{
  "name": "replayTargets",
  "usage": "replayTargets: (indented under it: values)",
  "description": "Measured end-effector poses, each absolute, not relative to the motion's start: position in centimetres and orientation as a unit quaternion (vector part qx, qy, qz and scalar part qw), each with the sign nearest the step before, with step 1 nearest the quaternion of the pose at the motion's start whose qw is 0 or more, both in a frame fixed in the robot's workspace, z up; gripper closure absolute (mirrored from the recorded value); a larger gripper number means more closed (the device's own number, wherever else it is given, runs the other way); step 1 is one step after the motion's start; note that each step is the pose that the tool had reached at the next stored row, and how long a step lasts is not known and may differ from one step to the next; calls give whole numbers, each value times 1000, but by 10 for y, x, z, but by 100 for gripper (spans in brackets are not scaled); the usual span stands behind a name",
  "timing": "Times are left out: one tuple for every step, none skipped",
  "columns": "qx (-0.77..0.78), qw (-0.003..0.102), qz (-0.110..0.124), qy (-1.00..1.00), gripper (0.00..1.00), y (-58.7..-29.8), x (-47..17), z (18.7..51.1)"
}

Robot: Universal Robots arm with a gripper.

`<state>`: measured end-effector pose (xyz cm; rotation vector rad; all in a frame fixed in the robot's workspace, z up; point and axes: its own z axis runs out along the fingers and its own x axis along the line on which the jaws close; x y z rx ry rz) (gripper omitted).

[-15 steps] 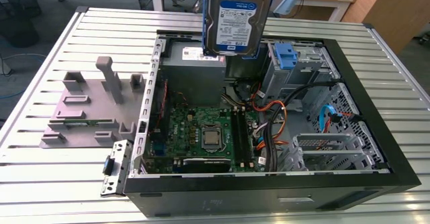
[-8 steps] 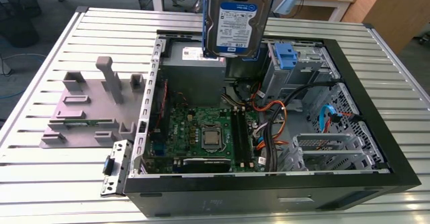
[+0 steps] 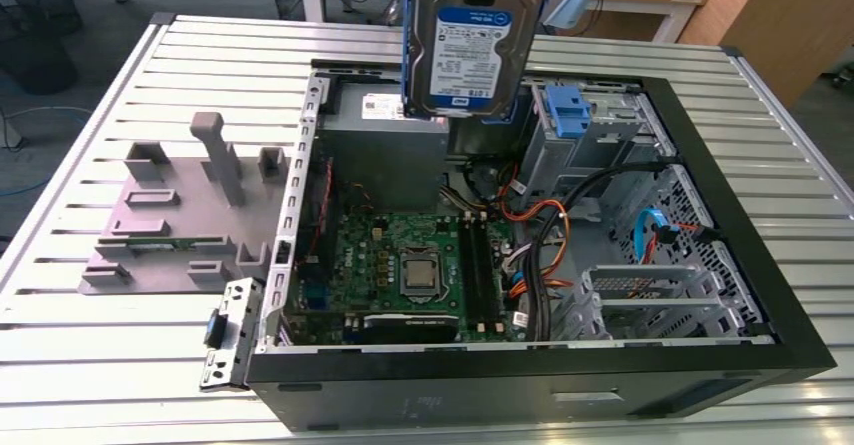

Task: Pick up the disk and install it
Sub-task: 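Pick up the disk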

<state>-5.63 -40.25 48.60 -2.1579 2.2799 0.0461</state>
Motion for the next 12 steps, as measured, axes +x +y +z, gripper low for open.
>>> replayTargets:
  values:
    - [-687,1,15,726,65,-403,-56,486]
    - [-687,1,15,726,65,-404,-56,486]
    - [-687,1,15,726,65,-404,-56,486]
    - [-687,1,15,726,65,-405,-56,486]
    - [-687,1,15,726,65,-406,-56,486]
    - [-687,1,15,726,65,-406,-56,486]
    - [-687,1,15,726,65,-407,-56,486]
    - [-687,1,15,726,65,-407,-56,486]
    - [-687,1,15,726,65,-408,-56,486]
    - [-687,1,15,726,65,-409,-56,486]
    - [-687,1,15,726,65,-409,-56,486]
    - [-687,1,15,726,65,-410,-56,486]
